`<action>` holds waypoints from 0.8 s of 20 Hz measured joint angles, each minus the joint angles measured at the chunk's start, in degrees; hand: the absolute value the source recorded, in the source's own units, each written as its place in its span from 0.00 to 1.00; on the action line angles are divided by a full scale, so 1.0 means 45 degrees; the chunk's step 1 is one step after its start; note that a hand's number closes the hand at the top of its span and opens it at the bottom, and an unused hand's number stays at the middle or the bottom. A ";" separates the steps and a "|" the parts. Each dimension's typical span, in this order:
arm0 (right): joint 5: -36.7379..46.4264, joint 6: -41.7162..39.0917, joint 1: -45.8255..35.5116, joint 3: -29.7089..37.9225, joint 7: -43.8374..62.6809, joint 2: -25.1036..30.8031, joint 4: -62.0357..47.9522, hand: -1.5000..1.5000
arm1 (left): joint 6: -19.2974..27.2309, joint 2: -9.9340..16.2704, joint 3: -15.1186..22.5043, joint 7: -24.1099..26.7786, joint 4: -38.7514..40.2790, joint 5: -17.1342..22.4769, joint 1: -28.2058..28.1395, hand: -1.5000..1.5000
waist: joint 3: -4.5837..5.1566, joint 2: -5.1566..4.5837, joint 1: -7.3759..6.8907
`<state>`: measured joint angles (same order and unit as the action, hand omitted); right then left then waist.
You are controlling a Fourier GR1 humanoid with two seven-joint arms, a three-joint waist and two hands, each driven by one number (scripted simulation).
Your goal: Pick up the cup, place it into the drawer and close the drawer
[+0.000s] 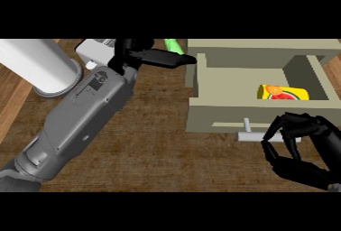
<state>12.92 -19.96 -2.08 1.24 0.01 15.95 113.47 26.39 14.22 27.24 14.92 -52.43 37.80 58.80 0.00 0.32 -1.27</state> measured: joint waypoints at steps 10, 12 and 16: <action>0.4930 0.1510 -0.1572 -0.2221 -0.1042 0.0237 -0.3264 1.00 | -0.0767 0.1952 -0.0720 -0.0602 -0.3045 0.0285 -0.2759 0.00 | 0.0003 -0.0050 -0.0291; 0.5988 0.2142 -0.1827 -0.2717 -0.1367 0.0155 -0.4309 1.00 | -0.0885 0.2260 -0.0849 -0.0638 -0.3585 0.0312 -0.3273 0.00 | -0.0001 -0.0061 -0.0298; 0.7563 0.3192 -0.2987 -0.3197 -0.1855 -0.0038 -0.6793 1.00 | -0.1313 0.2864 -0.1103 -0.0478 -0.4550 0.0366 -0.4547 0.00 | -0.0005 -0.0093 -0.0345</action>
<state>46.96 -5.60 -15.52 -13.15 -8.34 15.78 82.90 20.48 27.11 22.28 12.77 -72.90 39.45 38.34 -0.02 -0.10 -2.82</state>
